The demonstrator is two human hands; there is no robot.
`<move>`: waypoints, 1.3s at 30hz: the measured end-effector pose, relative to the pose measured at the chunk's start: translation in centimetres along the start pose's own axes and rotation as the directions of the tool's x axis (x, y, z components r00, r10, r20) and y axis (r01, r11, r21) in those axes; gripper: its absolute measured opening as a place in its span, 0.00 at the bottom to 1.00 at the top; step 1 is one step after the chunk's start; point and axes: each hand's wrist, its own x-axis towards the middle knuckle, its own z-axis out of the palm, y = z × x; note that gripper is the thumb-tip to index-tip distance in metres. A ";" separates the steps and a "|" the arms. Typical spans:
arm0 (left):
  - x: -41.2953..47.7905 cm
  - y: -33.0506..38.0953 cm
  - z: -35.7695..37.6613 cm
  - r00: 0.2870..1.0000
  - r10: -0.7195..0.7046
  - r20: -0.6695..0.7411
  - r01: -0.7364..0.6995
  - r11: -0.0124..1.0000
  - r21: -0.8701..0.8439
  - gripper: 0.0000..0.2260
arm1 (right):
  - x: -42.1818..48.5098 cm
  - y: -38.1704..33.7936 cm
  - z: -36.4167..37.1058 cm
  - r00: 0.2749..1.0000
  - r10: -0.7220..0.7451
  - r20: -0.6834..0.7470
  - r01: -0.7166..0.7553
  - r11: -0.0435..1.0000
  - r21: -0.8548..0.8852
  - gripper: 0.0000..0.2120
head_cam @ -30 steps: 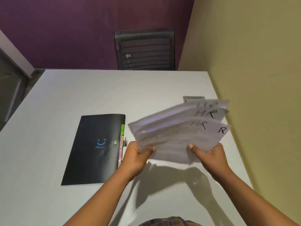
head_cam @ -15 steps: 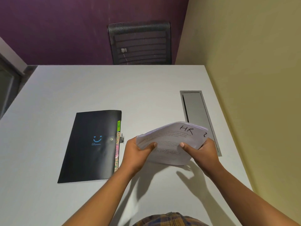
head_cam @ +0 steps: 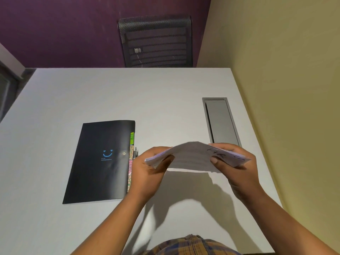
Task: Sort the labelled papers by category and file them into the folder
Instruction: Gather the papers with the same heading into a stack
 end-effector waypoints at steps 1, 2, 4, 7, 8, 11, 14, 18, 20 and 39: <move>0.1 -0.4 0.2 1.000 -0.030 0.000 0.030 1.000 -0.008 0.09 | 0.1 0.3 0.0 1.000 0.011 0.008 -0.011 1.000 -0.014 0.15; 0.1 -0.7 0.4 0.997 -0.075 0.008 0.075 0.997 -0.028 0.11 | 0.1 0.9 0.0 0.999 0.039 0.007 -0.039 0.999 -0.030 0.16; 0.1 -1.5 0.8 0.992 -0.124 0.036 0.125 0.992 -0.027 0.16 | 0.0 2.6 0.2 0.992 0.127 -0.016 -0.128 0.991 -0.036 0.18; -0.1 -2.5 1.1 0.984 -0.169 0.054 0.168 0.985 0.028 0.21 | -0.1 4.7 0.2 0.973 0.220 -0.066 -0.224 0.973 -0.061 0.18; -0.1 -2.7 1.0 0.984 -0.174 0.044 0.172 0.984 0.040 0.21 | -0.1 5.1 0.0 0.969 0.229 -0.087 -0.236 0.969 -0.074 0.16; -0.3 -3.5 0.6 0.991 -0.128 0.025 0.127 0.991 0.048 0.14 | -0.3 4.7 -0.4 0.980 0.172 -0.100 -0.183 0.976 -0.115 0.13; -0.4 -4.3 0.5 0.995 -0.088 0.055 0.083 0.992 0.090 0.14 | -0.8 4.6 -0.3 0.995 0.101 0.003 -0.098 0.977 -0.187 0.12; -0.7 -5.5 0.8 0.980 0.001 0.199 -0.059 0.957 0.284 0.22 | -1.3 6.7 0.3 0.974 0.226 0.015 -0.203 0.903 -0.378 0.18; -0.7 -6.4 0.3 0.983 -0.049 0.179 -0.011 0.948 0.319 0.23 | -1.6 7.7 0.1 0.978 0.207 0.005 -0.177 0.849 -0.497 0.20; -3.8 -6.3 -3.3 0.879 -0.443 0.176 0.423 0.895 0.139 0.14 | -0.3 7.4 1.1 0.897 0.379 -0.227 -0.409 0.907 -0.103 0.04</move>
